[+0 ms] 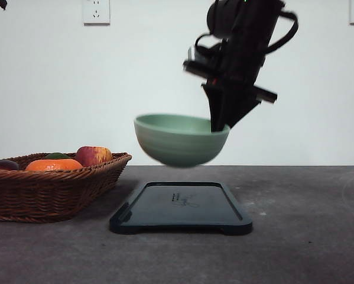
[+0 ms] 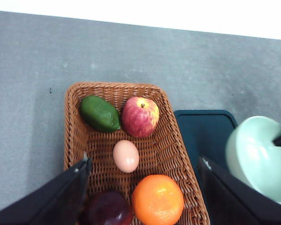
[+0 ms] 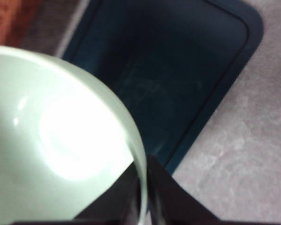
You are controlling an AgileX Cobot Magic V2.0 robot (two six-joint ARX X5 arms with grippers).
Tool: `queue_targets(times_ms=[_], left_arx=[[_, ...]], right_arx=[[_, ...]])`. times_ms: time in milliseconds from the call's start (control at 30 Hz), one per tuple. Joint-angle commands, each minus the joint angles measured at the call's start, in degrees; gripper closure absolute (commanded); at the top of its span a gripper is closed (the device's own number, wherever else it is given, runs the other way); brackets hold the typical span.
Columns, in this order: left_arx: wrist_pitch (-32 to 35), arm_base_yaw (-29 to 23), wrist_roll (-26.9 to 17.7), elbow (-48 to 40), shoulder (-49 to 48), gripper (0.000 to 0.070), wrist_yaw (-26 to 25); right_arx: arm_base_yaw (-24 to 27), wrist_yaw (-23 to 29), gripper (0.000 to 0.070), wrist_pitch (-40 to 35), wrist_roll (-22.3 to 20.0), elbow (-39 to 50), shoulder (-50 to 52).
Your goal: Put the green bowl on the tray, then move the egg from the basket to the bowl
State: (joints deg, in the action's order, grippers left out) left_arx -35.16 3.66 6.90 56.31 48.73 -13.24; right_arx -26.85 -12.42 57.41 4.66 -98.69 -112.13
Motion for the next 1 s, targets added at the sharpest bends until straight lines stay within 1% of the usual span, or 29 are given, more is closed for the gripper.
queue_targets(times_ms=[0,300,667,733,800,833,867,900,967], left_arx=[[0.4,0.1,0.1,1.5,0.5,0.0234,-0.1],[0.3,0.1,0.1,1.5,1.1,0.0234,-0.1],[0.2,0.1,0.1,1.5,1.2,0.0234,-0.1],[0.0,0.1,0.1,1.5,1.2,0.0234,-0.1],[0.0,0.1,0.1,1.5,1.2,0.0234,-0.1],[0.0,0.1,0.1,1.5,1.2,0.0234,-0.1],[0.0,0.1,0.1,1.5,1.2,0.0234,-0.1],[0.0,0.1,0.1,1.5,1.2,0.0234,-0.1],[0.0,0.1,0.1,1.5,1.2,0.0234,-0.1]], right_arx=[[-0.1,-0.3,0.0697,-0.2,0.9,-2.3,-2.3],[0.4,-1.1,0.0697,0.9,0.9,-7.5,-9.0],[0.4,-1.1,0.0689,0.8,0.8,-7.8,-12.3],[0.4,-1.1,0.0654,0.4,0.7,-7.8,-12.3],[0.4,-1.1,0.0531,0.4,0.8,-7.8,-12.3],[0.4,-1.1,0.0480,0.5,0.8,-7.8,-12.2],[0.4,-1.1,0.0452,0.9,0.8,-7.9,-12.2],[0.4,-1.1,0.0437,1.4,0.9,-8.0,-12.2],[0.5,-1.0,0.0436,3.2,0.9,-8.9,-12.1]])
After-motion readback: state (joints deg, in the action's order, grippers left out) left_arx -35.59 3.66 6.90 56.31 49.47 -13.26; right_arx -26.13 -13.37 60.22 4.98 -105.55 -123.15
